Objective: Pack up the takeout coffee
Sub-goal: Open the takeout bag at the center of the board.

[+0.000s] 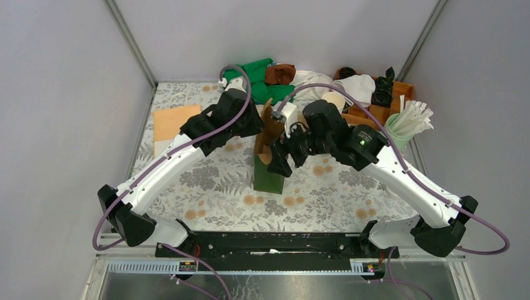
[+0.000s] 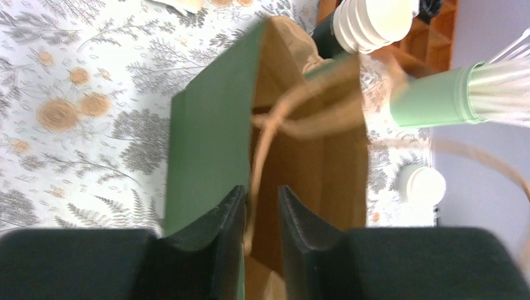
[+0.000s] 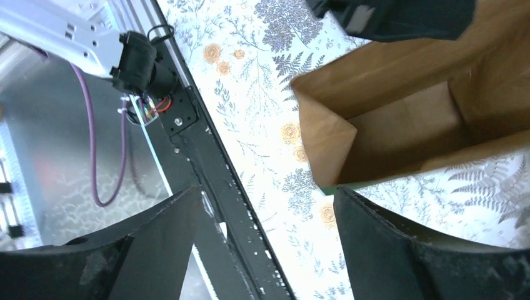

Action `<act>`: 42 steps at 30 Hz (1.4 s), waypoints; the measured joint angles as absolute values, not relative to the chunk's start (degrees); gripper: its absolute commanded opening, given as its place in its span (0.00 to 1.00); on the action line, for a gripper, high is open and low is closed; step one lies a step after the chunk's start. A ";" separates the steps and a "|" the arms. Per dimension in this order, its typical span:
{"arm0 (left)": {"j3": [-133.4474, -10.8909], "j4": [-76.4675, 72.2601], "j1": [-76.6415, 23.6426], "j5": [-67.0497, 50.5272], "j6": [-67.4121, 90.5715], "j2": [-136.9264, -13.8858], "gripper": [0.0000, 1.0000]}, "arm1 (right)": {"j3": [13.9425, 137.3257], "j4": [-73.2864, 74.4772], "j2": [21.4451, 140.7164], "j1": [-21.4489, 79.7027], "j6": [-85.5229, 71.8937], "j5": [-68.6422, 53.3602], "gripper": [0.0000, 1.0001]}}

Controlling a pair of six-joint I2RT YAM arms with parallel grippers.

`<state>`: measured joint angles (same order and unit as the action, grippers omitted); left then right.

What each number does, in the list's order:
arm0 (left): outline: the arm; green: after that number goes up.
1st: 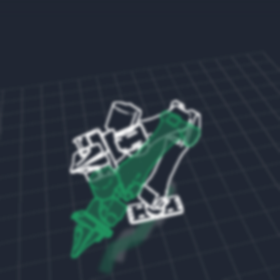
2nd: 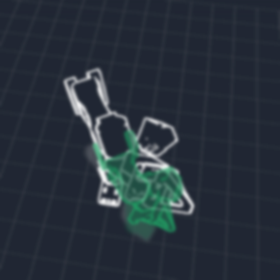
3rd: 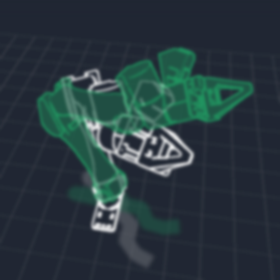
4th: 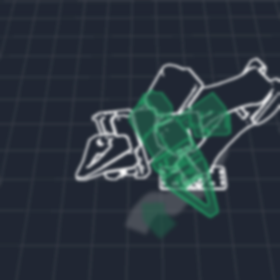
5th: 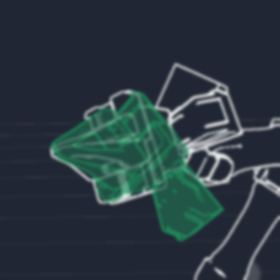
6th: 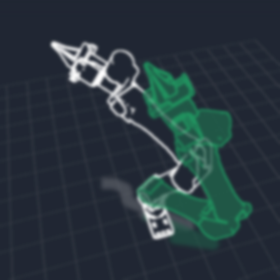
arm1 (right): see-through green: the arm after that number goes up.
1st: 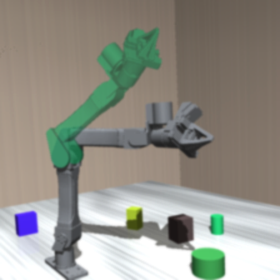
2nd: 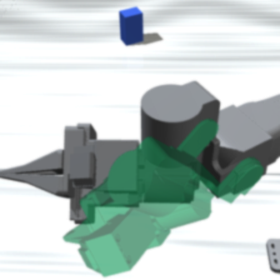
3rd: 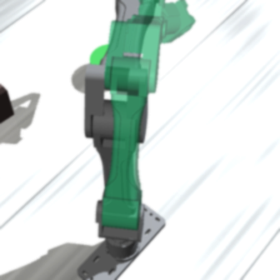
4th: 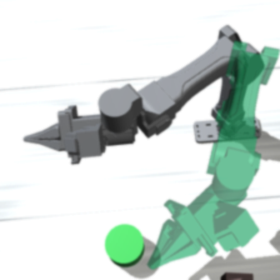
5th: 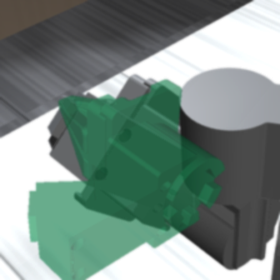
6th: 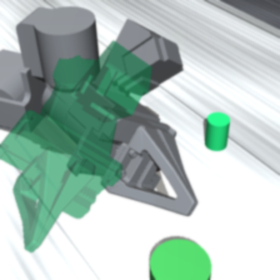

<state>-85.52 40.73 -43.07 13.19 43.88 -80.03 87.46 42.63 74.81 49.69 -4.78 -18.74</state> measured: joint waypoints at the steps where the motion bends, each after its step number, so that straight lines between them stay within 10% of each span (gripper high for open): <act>1: -85.54 40.77 -42.28 12.27 43.24 -80.03 0.45 | 87.05 42.19 74.81 50.15 -3.11 -19.07 0.85; 21: -83.37 45.60 -38.06 0.56 36.40 -72.49 0.83 | 85.65 36.64 75.61 57.49 23.03 -17.82 0.82; 42: -78.28 45.30 -31.51 -9.96 33.93 -74.43 0.48 | 85.38 36.42 84.58 65.25 37.36 4.12 0.76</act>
<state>-78.28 45.30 -31.51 -9.96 33.93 -74.43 85.38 36.42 84.58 65.25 37.36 4.12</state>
